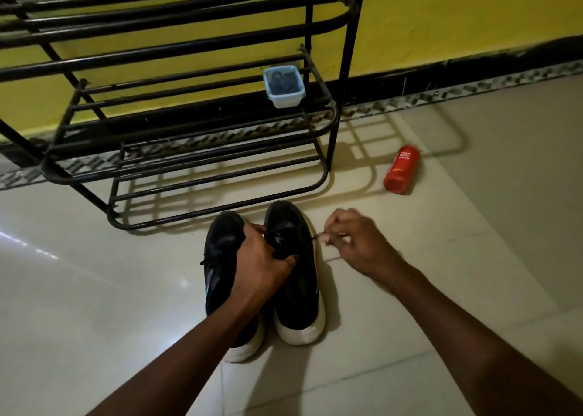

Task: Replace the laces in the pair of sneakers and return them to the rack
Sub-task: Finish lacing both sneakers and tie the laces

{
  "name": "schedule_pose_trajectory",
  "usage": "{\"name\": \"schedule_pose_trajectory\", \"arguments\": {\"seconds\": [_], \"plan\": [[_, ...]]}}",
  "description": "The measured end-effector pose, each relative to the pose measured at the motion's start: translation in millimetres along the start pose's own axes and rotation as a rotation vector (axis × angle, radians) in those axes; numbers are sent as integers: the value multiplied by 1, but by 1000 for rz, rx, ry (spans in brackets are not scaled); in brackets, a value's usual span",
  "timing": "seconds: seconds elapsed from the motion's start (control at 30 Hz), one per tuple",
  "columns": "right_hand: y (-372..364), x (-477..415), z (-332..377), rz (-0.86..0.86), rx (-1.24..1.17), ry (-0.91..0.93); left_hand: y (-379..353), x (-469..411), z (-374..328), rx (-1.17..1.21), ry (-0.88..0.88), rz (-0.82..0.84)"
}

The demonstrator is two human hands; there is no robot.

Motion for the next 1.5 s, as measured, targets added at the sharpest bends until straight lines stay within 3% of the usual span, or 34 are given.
{"name": "schedule_pose_trajectory", "arguments": {"seconds": [0.07,0.13,0.17,0.23,0.33,0.37,0.43,0.53,0.6,0.7,0.77,0.83,1.03,1.33,1.43,1.5], "plan": [[30,1,-6,-279,-590,-237,0,-1,3,-22,1,8],[28,2,0,-316,-1270,-409,1,-1,3,-52,-5,-2],[29,1,5,-311,-1403,-442,0,-2,3,-70,-9,-7],[44,-3,10,-291,-1201,-425,1,-2,2,-88,-16,-11],[58,-7,30,-125,-140,-134,0,1,1,-84,-20,-5],[47,-6,32,-2,83,-72,1,1,1,-91,-16,-3],[23,2,28,228,311,-52,1,0,0,-98,15,8],[17,3,41,198,536,69,5,0,-8,-144,-15,-14],[32,2,49,42,441,97,6,2,-22,-104,-120,-26],[59,3,48,-182,154,57,-13,6,-51,-18,-290,172],[65,3,45,-240,92,32,-26,6,-62,90,-281,287],[65,4,32,-265,85,-22,-30,2,-69,195,-252,300],[42,25,1,-197,-22,-140,-7,-16,-68,372,-155,127],[-12,43,-34,81,210,-226,12,-24,-44,498,14,23],[-12,45,-32,69,177,-254,13,-19,-40,508,16,36],[-7,43,-26,2,88,-303,15,-10,-35,382,8,51]]}}
Point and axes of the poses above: each hand's wrist, its own x-axis away from the middle knuckle, its own y-axis out of the back of the hand, z = x × y, the point moved 9 cm from there along -x, towards the middle knuckle, and after that the axes turned 7 degrees about x, right-handed, at the moved point
